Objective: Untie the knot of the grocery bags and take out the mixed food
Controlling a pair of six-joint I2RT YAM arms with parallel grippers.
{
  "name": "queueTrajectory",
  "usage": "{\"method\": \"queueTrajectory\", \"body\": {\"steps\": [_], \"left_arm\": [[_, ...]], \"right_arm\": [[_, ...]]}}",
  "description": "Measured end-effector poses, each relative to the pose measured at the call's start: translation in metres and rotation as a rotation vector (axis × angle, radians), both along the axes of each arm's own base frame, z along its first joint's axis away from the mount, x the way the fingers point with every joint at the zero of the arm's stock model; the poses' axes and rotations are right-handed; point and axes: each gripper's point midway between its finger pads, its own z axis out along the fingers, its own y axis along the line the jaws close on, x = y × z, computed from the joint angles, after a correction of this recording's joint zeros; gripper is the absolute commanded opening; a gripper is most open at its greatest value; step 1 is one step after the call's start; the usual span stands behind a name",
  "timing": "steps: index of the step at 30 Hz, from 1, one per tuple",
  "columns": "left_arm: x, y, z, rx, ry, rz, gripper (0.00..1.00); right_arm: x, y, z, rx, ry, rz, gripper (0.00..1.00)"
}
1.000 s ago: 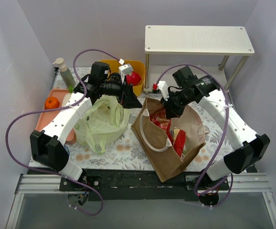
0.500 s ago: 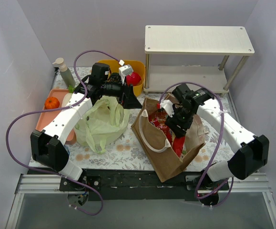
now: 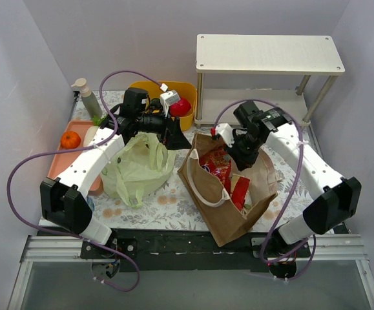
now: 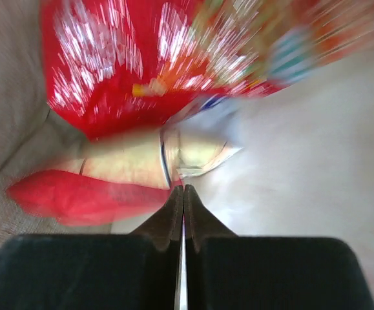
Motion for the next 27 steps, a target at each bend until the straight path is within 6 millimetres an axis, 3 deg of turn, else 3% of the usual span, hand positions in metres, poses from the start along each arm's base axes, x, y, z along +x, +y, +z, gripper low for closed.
{"method": "queueTrajectory", "body": {"steps": [2,5,8,9,10,11,12,14,15,17,18,19,22,24,27], "left_arm": [[0.000,0.000,0.001,0.000,-0.005,-0.001,0.98],[-0.001,0.000,0.001,-0.002,-0.007,-0.001,0.98],[-0.001,0.000,0.002,-0.003,-0.004,-0.001,0.98],[0.000,0.000,0.002,-0.004,-0.004,0.000,0.98],[0.000,0.000,0.002,-0.006,-0.005,0.000,0.98],[0.000,0.000,0.003,-0.007,-0.005,0.000,0.98],[0.000,-0.001,0.003,-0.009,-0.004,0.000,0.98],[0.000,-0.001,0.004,-0.012,-0.005,0.000,0.98],[0.000,-0.001,0.004,-0.012,-0.003,0.001,0.98],[0.000,-0.001,0.004,-0.013,0.000,0.001,0.98],[0.000,-0.001,0.004,-0.014,0.000,0.001,0.98],[0.000,-0.001,0.004,-0.015,0.001,0.000,0.98],[0.000,-0.001,0.004,-0.015,0.000,-0.001,0.98],[0.000,-0.001,0.004,-0.012,-0.005,-0.002,0.98],[0.001,0.001,-0.001,0.003,-0.018,0.002,0.98]], "right_arm": [[0.015,0.008,0.026,0.053,-0.099,0.019,0.01],[0.034,0.017,0.085,0.161,-0.309,0.056,0.01],[0.035,0.017,0.141,0.254,-0.498,0.086,0.03],[0.034,0.015,0.157,0.278,-0.557,0.089,0.17],[0.031,0.012,0.168,0.293,-0.605,0.086,0.39],[0.028,0.009,0.173,0.301,-0.629,0.083,0.46],[0.023,0.006,0.172,0.303,-0.629,0.078,0.49],[0.011,0.002,0.149,0.291,-0.570,0.067,0.61],[0.006,0.001,0.130,0.276,-0.508,0.060,0.71],[0.000,0.003,0.085,0.229,-0.357,0.035,0.80],[-0.003,0.003,0.066,0.207,-0.297,0.026,0.93],[-0.005,0.004,0.041,0.172,-0.213,0.010,0.98],[-0.016,0.000,-0.018,0.074,-0.020,-0.031,0.99],[-0.019,-0.002,-0.028,0.055,0.014,-0.046,0.98],[-0.012,0.001,-0.026,0.073,-0.024,-0.040,0.62]]}}
